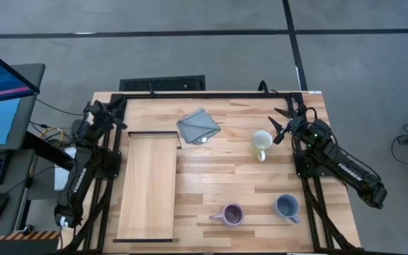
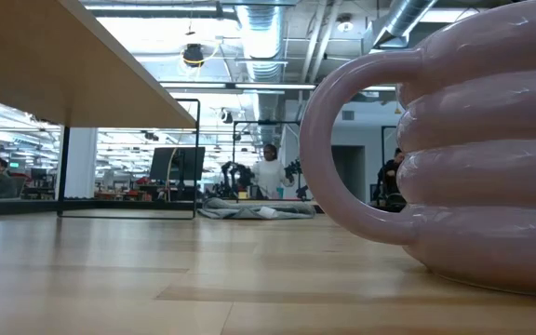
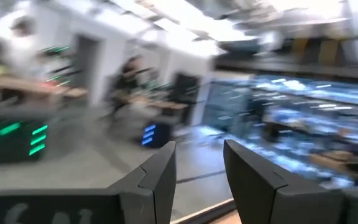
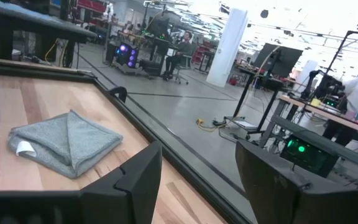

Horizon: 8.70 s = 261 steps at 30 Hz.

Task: Stack small to large cups/mugs on shelf
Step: Put the yellow mug on the shelf

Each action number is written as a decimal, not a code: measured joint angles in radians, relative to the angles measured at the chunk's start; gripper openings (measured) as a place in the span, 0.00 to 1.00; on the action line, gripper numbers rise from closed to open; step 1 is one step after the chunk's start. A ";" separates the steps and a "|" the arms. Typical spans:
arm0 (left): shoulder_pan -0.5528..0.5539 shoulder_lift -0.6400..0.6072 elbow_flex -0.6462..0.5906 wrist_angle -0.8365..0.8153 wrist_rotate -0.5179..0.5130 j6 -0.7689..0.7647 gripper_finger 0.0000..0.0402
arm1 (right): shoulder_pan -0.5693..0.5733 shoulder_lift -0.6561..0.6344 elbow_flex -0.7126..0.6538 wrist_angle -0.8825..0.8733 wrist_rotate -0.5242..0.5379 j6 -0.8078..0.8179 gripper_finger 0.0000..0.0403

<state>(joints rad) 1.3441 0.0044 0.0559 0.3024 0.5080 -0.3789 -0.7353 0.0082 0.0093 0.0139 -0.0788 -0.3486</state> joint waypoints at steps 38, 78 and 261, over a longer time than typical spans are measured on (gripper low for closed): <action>0.000 0.000 0.284 -0.291 0.362 0.078 0.23 | 0.000 0.000 0.000 0.001 0.000 0.009 0.57; 0.000 0.040 0.284 -0.287 0.405 0.175 0.20 | 0.004 0.000 0.000 0.050 0.000 0.141 0.57; -0.930 0.848 0.635 -0.398 -0.256 0.496 0.50 | 0.905 0.810 0.874 -0.862 0.259 1.236 0.63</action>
<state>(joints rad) 0.4145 0.8528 0.6907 -0.0952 0.2516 0.1169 0.1697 0.8179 0.8829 -0.8478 0.1801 0.8875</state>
